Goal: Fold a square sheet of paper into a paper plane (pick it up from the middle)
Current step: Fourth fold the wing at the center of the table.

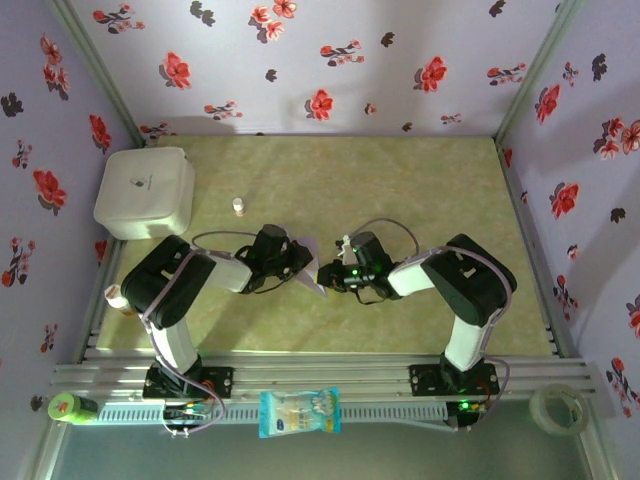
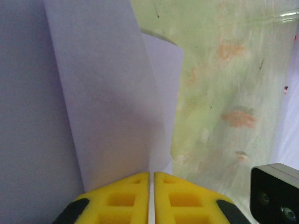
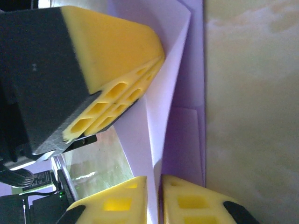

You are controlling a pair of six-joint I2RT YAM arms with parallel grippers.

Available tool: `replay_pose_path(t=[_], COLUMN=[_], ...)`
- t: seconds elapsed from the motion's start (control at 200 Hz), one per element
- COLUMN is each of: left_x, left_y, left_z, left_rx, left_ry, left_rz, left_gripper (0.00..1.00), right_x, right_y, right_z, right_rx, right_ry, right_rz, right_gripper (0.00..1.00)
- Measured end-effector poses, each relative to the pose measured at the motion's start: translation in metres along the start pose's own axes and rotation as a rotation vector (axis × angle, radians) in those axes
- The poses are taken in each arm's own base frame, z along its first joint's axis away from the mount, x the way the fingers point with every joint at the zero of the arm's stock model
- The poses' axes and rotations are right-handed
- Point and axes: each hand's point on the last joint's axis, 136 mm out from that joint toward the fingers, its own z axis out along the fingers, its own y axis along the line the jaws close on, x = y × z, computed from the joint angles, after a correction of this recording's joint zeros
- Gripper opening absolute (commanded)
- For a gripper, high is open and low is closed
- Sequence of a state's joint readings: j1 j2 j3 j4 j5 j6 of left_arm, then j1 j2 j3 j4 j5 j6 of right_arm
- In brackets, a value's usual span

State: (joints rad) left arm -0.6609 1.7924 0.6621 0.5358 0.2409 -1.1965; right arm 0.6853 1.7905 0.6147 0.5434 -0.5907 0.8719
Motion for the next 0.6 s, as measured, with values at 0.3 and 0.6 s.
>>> replay_pose_path(t=[0.3, 0.6], left_x=[0.001, 0.001], left_y=[-0.002, -0.002], left_z=[0.002, 0.002], left_rx=[0.008, 0.008], left_ry=[0.011, 0.012], left_rz=[0.003, 0.003], left_gripper=[0.10, 0.10], right_x=[0.007, 0.012], right_y=[-0.003, -0.009], right_z=[-0.008, -0.009], right_rx=[0.041, 0.082], right_ry=[0.025, 0.052], right_rz=[-0.002, -0.034], right_gripper=[0.19, 0.11])
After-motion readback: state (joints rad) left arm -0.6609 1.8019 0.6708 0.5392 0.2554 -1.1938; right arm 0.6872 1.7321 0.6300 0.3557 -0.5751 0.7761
